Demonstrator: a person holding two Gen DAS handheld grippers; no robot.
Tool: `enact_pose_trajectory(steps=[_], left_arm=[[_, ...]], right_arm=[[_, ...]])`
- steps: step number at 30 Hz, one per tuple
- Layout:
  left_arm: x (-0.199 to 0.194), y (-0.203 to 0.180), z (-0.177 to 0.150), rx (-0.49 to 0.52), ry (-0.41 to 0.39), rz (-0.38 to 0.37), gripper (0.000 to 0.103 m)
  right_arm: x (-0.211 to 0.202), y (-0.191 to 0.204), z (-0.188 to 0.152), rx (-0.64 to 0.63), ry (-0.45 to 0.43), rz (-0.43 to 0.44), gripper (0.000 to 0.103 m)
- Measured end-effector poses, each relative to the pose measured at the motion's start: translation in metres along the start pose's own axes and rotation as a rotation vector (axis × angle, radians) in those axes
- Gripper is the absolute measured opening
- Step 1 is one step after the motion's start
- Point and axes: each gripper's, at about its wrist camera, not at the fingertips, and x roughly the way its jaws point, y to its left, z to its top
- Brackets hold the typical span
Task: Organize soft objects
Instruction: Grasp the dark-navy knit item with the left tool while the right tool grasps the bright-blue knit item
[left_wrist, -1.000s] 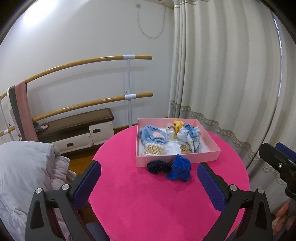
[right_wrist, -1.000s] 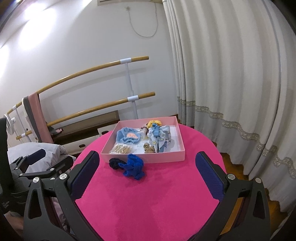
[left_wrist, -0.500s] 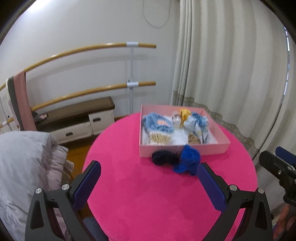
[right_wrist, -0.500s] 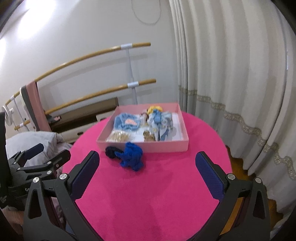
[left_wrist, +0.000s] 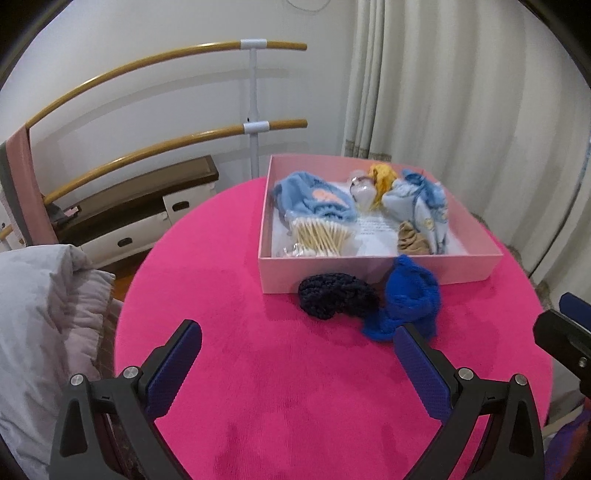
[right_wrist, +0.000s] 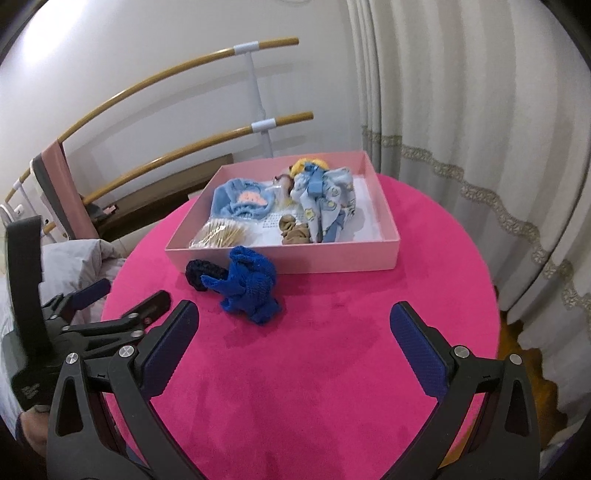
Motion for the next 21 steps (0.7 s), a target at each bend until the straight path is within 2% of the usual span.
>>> enact_pose_trajectory(steps=[5, 10, 17, 18, 20, 21], left_arm=[[0.043, -0.002, 0.009, 0.013, 0.037, -0.012, 0.103], [0.068, -0.001, 0.015, 0.013, 0.056, -0.009, 0.103], [0.101, -0.006, 0.021, 0.023, 0.087, -0.005, 0.103], [0.105, -0.006, 0.021, 0.019, 0.091, -0.007, 0.103], [0.110, -0.005, 0.022, 0.010, 0.100, -0.006, 0.102], [0.115, -0.004, 0.023, 0.006, 0.104, -0.008, 0.101]], right_arm=[[0.024, 0.001, 0.004, 0.003, 0.040, 0.010, 0.100], [0.044, 0.001, 0.007, 0.009, 0.074, 0.033, 0.096], [0.075, 0.005, 0.018, 0.026, 0.130, 0.120, 0.094], [0.083, 0.006, 0.019, 0.028, 0.147, 0.128, 0.093], [0.092, 0.006, 0.019, 0.039, 0.170, 0.147, 0.083], [0.096, 0.006, 0.018, 0.046, 0.178, 0.158, 0.082]])
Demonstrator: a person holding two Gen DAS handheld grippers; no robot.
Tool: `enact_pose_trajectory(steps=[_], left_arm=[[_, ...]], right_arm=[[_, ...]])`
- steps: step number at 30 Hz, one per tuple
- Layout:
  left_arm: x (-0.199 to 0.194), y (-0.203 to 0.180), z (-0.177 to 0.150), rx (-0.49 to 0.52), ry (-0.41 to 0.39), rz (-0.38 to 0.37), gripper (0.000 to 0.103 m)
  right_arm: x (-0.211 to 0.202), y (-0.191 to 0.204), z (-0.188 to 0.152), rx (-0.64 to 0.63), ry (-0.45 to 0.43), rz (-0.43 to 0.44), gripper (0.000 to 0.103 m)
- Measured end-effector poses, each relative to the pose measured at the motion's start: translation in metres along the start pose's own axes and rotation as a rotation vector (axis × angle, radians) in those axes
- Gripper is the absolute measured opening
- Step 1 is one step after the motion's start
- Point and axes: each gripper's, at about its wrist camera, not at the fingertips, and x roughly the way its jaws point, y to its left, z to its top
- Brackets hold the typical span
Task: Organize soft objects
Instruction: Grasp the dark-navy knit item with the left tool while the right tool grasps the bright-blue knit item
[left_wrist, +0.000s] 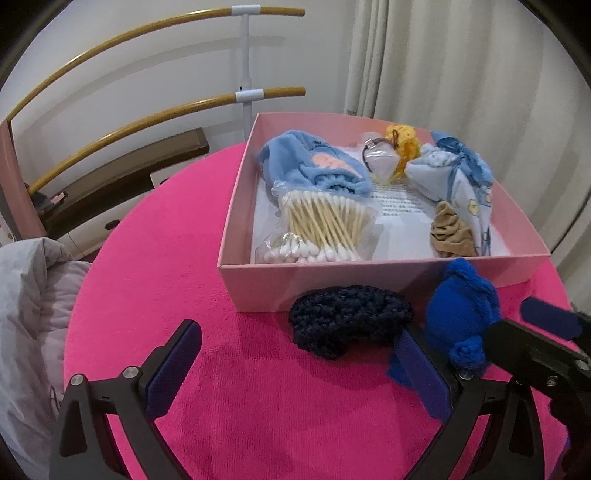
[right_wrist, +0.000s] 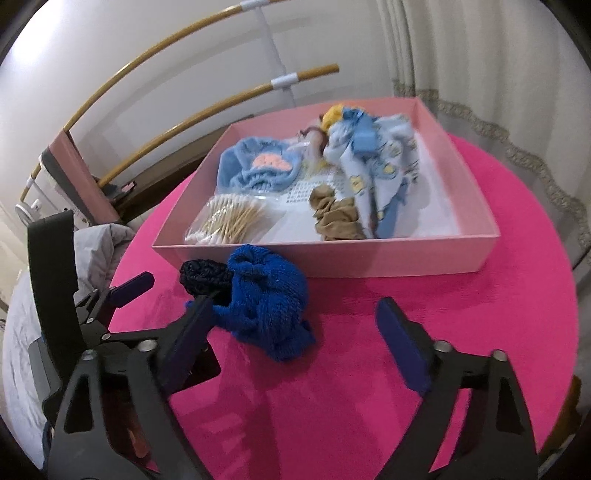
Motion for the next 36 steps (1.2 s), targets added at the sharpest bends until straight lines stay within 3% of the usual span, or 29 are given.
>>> enact_pose_trajectory(steps=[10, 13, 16, 24, 35, 36], left_arm=[[0.014, -0.005, 0.003, 0.035, 0.022, 0.007, 0.100], [0.015, -0.007, 0.004, 0.045, 0.024, 0.007, 0.099], [0.015, -0.008, 0.003, 0.052, 0.024, -0.021, 0.089], [0.009, -0.007, 0.001, 0.048, 0.021, -0.061, 0.066], [-0.003, -0.015, 0.002, 0.048, 0.037, -0.107, 0.017], [-0.004, -0.016, 0.002, 0.049, 0.036, -0.107, 0.016]], right_arm=[[0.022, -0.003, 0.004, 0.025, 0.052, 0.024, 0.075], [0.029, -0.005, 0.006, 0.049, 0.069, 0.057, 0.062], [0.032, -0.005, 0.007, 0.063, 0.072, 0.096, 0.040], [0.019, -0.013, 0.004, 0.096, 0.036, 0.102, 0.036], [0.008, -0.022, -0.001, 0.078, 0.011, 0.006, 0.036], [0.007, -0.022, -0.002, 0.078, 0.009, 0.003, 0.036]])
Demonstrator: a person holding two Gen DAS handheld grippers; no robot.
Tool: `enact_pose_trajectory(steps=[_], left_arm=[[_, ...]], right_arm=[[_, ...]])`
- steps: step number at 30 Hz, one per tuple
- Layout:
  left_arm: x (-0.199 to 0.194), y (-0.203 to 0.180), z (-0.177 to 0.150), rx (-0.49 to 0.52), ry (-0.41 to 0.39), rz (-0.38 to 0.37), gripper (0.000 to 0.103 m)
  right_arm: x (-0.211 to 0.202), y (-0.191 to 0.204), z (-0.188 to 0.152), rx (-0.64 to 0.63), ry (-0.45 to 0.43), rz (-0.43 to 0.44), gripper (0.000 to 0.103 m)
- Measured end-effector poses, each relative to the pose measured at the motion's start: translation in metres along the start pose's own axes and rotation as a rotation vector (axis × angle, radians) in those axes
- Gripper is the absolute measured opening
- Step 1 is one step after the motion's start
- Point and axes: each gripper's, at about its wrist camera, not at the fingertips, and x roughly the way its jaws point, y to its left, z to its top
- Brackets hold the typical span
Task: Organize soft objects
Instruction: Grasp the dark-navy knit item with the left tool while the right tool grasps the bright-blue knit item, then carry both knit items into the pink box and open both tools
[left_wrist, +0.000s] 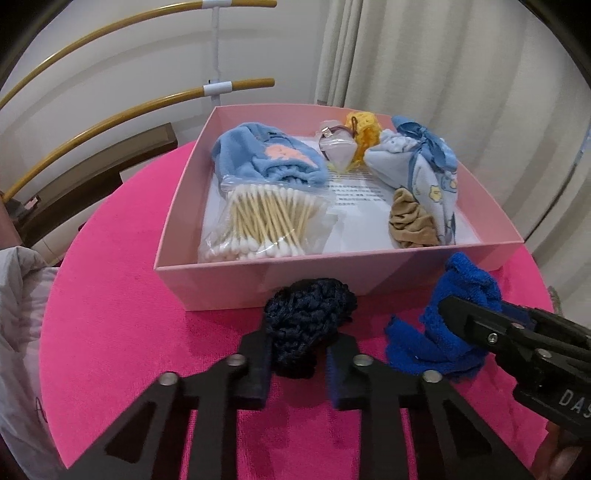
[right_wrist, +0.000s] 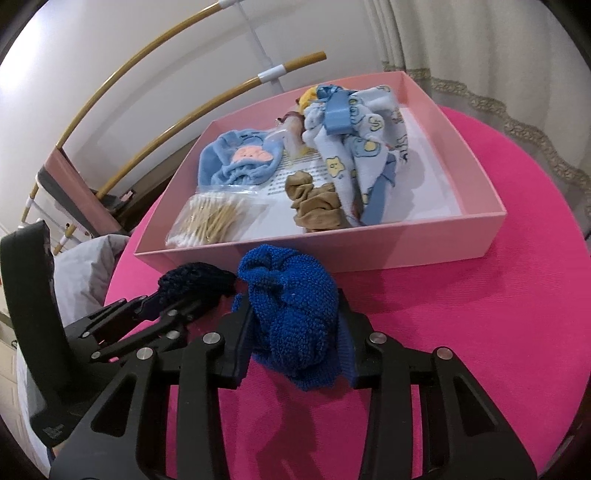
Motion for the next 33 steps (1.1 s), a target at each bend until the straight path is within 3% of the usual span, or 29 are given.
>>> enact_pose_trajectory(steps=[10, 20, 33], left_arm=[[-0.024, 0.008, -0.001, -0.035, -0.036, -0.011, 0.012], [-0.079, 0.003, -0.001, -0.016, -0.108, 0.000, 0.012], [-0.147, -0.003, 0.036, 0.012, -0.217, 0.004, 0.012]], right_arm=[[-0.014, 0.000, -0.005, -0.006, -0.023, -0.008, 0.036], [-0.048, 0.014, -0.003, -0.047, -0.086, -0.010, 0.036], [-0.110, 0.052, 0.056, -0.186, -0.240, -0.061, 0.036]])
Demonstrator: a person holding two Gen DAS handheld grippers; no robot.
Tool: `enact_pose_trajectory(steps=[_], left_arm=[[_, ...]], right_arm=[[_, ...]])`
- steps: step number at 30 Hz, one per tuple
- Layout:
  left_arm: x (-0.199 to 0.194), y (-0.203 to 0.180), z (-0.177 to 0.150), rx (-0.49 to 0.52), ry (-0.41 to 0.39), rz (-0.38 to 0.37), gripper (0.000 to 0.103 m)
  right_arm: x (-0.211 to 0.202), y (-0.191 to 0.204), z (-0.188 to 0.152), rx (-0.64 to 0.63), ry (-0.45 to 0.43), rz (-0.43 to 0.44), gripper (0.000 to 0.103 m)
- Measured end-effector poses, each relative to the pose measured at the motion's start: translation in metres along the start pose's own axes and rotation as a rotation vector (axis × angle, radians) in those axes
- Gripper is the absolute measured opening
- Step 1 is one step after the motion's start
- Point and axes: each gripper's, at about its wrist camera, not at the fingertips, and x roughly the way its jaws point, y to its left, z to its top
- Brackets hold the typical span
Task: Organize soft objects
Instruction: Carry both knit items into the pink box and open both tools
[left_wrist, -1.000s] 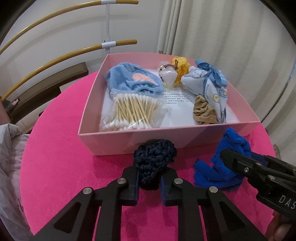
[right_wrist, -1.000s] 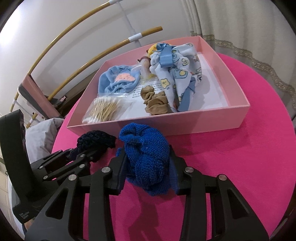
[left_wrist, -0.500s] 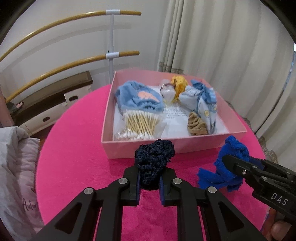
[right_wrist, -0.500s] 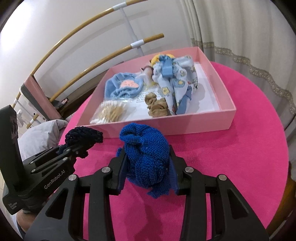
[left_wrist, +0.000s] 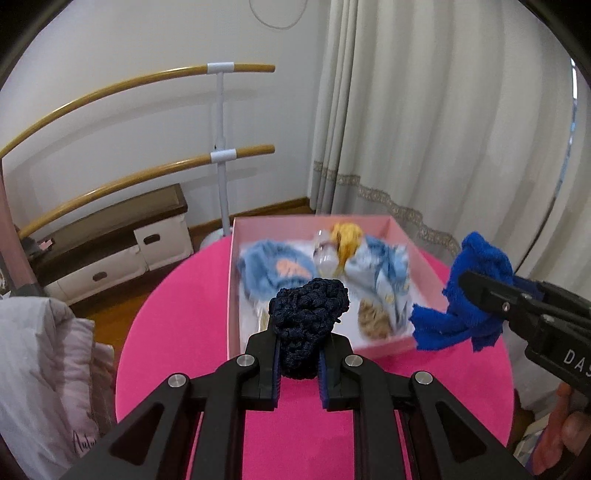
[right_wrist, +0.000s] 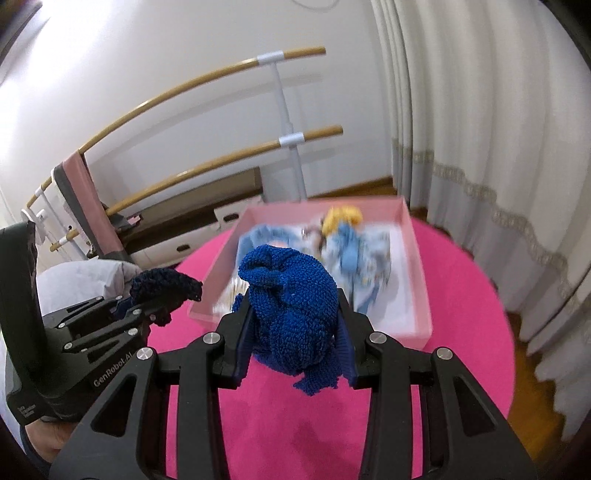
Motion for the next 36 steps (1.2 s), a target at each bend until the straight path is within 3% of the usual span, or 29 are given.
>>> enact_pose_trajectory(steps=[5, 13, 30, 36], left_arm=[[0.005, -0.002, 0.030, 0.003, -0.021, -0.001, 0.012], [0.031, -0.006, 0.058, 0.005, -0.019, 0.008, 0.012], [0.143, -0.004, 0.104, -0.029, 0.106, -0.002, 0.012], [0.168, -0.001, 0.113, -0.038, 0.141, 0.003, 0.023]], right_arm=[[0.007, 0.005, 0.033, -0.038, -0.022, -0.012, 0.036], [0.047, 0.006, 0.064, -0.065, 0.019, -0.032, 0.036], [0.134, -0.017, 0.064, -0.045, 0.168, -0.059, 0.036], [0.144, -0.019, 0.061, -0.049, 0.194, -0.056, 0.041]])
